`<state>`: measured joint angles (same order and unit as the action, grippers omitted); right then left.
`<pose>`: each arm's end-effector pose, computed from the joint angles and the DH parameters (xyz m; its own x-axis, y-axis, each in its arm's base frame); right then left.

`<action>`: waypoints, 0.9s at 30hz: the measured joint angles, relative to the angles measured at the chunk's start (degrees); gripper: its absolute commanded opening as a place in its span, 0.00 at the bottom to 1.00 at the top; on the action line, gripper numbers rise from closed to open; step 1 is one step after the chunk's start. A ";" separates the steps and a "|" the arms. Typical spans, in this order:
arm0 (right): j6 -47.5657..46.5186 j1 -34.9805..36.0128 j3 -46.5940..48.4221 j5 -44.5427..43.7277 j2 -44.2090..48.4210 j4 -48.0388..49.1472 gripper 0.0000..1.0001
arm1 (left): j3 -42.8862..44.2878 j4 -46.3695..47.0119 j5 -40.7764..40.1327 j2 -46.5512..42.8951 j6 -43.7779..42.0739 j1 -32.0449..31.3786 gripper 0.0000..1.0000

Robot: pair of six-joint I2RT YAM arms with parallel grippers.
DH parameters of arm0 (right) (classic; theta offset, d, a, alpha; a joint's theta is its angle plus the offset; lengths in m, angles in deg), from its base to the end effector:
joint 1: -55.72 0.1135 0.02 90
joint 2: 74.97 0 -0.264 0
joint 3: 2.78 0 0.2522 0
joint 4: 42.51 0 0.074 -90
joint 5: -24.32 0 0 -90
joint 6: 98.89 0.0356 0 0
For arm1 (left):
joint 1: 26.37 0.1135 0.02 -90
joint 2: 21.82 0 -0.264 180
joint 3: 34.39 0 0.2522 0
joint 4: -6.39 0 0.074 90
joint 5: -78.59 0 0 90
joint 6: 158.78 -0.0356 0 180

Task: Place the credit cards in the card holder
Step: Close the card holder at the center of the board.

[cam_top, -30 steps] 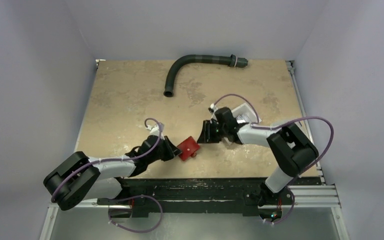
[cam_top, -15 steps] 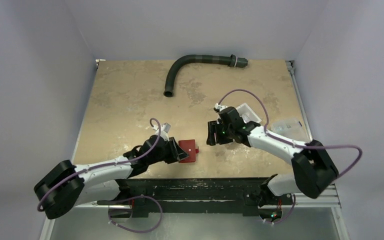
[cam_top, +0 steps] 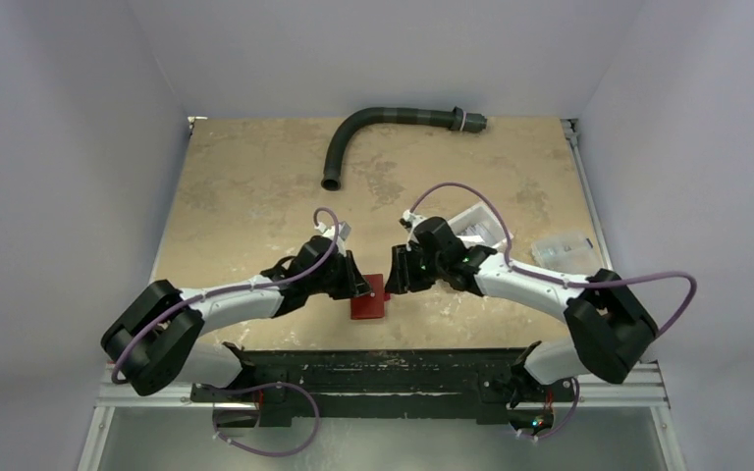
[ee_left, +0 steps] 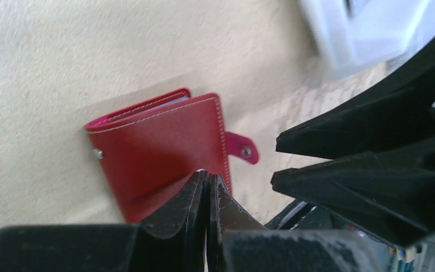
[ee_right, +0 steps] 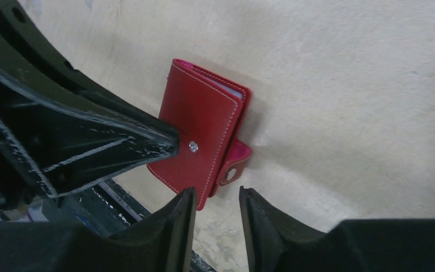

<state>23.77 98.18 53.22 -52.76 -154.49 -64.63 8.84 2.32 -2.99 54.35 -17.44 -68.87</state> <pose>0.2006 0.1944 0.1947 -0.8614 -0.0752 -0.5023 -0.3664 0.7770 0.5119 0.1850 -0.1766 0.1670 -0.8664 -0.2538 -0.4300 0.1248 0.7238 -0.6786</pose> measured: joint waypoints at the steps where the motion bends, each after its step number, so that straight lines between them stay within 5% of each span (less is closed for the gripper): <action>1: 0.07 0.63 0.70 -0.13 -0.98 -0.02 0.45 | 0.11 -0.57 0.24 0.66 -0.35 0.07 0.00; 13: 1.95 3.72 3.76 -4.61 -6.05 -0.83 0.30 | 9.86 -8.17 2.49 6.60 -8.20 1.97 0.00; 23: 2.36 4.00 5.77 -6.14 -8.63 -1.57 0.00 | 10.14 -7.58 7.21 12.98 -9.38 3.50 0.00; 27: 2.25 4.04 5.77 -6.91 -8.63 -2.14 0.00 | 9.49 -6.45 7.85 13.00 -9.38 3.54 0.00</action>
<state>26.03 102.23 58.99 -59.66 -163.13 -66.77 18.33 -4.12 4.86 67.35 -26.82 -65.33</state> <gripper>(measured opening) 0.021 0.044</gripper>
